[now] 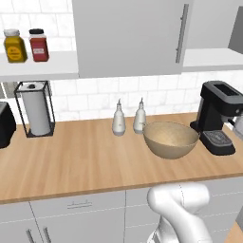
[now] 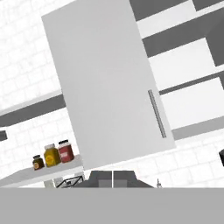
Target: Open the cabinet, pick up the bread from the cabinet and place it in the basket. Then move the basket to the dining counter.
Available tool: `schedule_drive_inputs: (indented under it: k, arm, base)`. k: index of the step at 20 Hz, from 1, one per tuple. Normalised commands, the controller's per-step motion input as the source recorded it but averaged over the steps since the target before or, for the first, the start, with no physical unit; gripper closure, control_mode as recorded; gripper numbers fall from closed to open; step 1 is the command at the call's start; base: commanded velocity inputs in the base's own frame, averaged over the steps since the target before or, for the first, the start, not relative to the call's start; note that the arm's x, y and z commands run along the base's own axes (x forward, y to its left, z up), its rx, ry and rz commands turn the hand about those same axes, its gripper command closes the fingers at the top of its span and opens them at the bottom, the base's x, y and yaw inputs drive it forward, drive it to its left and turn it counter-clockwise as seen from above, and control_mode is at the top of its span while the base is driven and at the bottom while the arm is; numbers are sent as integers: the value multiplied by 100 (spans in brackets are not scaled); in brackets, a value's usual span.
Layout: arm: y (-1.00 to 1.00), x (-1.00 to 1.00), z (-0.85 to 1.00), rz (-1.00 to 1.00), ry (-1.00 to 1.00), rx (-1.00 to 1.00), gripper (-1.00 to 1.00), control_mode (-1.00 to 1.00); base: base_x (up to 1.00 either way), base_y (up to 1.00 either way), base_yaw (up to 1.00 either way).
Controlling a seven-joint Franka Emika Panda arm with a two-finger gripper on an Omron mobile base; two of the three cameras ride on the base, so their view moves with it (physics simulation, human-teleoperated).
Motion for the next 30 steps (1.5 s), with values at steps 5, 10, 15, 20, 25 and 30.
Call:
schedule_drive_inputs:
  k: [5,10,15,20,25,30]
  arm:
    - [6,100,-93,-2,4,-23,100,-100]
    - [0,93,-14,-11,0,-15,100,-100]
    - [-9,50,11,-1,0,-20,100,-100]
    - [-53,31,5,2,8,3,100,-100]
    - [-11,11,31,0,6,12,-100,-100]
    - [-8,13,38,0,1,5,-100,-100]
  base:
    - [0,0,0]
    - [0,0,0]
    - [0,0,0]
    - [0,0,0]
    - [0,0,0]
    - [0,0,0]
